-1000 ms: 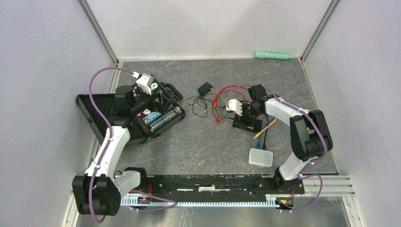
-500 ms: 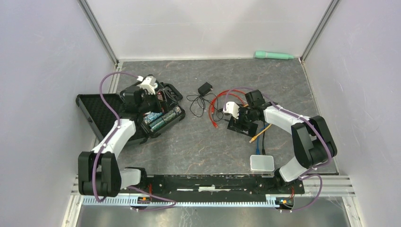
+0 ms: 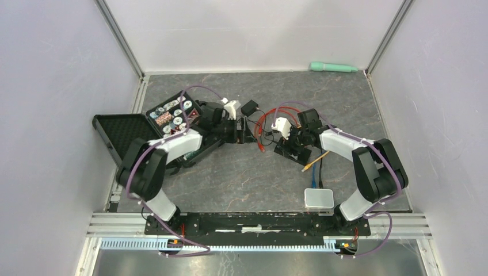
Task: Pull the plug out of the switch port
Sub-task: Move the switch port to the center of the board.
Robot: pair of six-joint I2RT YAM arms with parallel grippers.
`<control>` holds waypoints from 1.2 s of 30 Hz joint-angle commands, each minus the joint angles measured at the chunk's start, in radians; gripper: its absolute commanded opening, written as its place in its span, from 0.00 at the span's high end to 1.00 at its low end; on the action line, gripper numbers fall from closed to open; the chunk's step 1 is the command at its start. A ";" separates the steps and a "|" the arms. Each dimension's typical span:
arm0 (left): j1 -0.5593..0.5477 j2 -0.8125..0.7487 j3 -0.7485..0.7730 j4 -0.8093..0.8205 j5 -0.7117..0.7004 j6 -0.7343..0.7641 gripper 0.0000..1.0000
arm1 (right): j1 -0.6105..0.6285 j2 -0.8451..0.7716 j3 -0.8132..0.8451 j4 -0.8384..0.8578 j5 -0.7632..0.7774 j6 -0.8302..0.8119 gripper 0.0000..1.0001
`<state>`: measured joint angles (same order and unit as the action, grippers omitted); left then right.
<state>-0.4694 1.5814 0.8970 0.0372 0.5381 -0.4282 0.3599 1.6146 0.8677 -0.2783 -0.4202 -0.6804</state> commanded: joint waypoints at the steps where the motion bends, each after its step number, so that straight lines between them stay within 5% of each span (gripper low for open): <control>1: -0.060 0.158 0.119 0.023 0.057 -0.171 0.13 | 0.001 -0.018 -0.032 0.097 -0.003 0.103 0.49; 10: -0.108 0.333 0.159 0.235 0.060 -0.472 0.17 | -0.021 -0.058 -0.092 0.170 -0.052 0.145 0.54; 36: -0.149 0.501 0.247 0.404 0.057 -0.647 0.37 | -0.096 -0.041 -0.096 0.188 -0.167 0.168 0.56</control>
<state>-0.6186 2.0449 1.1099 0.3828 0.5797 -1.0229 0.2741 1.5757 0.7700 -0.1112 -0.5468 -0.5385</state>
